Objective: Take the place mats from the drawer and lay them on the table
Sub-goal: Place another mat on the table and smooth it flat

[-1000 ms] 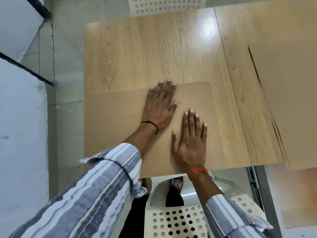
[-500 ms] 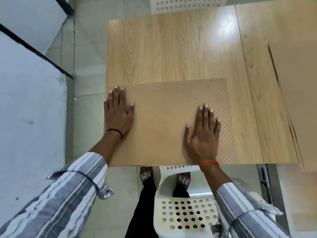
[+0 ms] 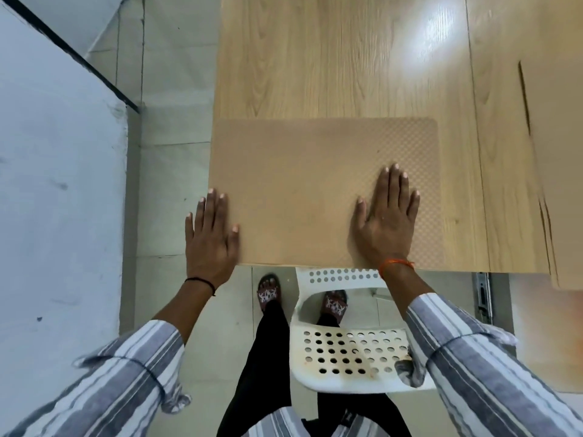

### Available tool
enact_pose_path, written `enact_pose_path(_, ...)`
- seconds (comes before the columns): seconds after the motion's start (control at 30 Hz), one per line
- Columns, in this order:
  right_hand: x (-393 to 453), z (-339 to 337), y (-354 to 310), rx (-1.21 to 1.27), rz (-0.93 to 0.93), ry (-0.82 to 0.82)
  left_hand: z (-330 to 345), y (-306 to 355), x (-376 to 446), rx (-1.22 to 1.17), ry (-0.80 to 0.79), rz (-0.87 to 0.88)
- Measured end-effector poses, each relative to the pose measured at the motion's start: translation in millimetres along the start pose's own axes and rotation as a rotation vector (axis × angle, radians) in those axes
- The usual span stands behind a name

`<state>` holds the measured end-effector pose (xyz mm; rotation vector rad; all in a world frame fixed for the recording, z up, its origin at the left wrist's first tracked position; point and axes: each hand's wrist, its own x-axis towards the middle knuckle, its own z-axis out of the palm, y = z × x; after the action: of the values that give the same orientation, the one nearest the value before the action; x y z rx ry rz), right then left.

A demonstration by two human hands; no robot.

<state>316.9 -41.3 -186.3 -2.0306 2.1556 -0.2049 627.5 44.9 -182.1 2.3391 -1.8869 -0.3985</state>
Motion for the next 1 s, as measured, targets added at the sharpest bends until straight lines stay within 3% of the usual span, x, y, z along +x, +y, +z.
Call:
enact_pose_path(0.13, -14, -2, -26, 0.014, 0.016, -0.049, 3, 0, -1, 0.037, 0.003, -0.024)
enact_pose_path(0.27, -77, 14, -124, 0.083, -0.333, -0.142, 3, -1, 0, 0.041, -0.001, -0.016)
enact_pose_path(0.33, -97, 24, -149, 0.110, -0.412, -0.190, 3, -1, 1, 0.055, -0.002, -0.012)
enact_pose_path(0.6, -63, 4, -50, -0.046, -0.247, -0.167, 1, -3, 1, 0.071, 0.006, 0.004)
enact_pose_path(0.77, -57, -17, 18, -0.018, -0.064, -0.140, -4, 0, 2, 0.126, -0.007, 0.030)
enact_pose_path(1.0, -51, -42, 18, 0.099, 0.020, -0.129, -34, 34, 9, 0.140, 0.019, 0.103)
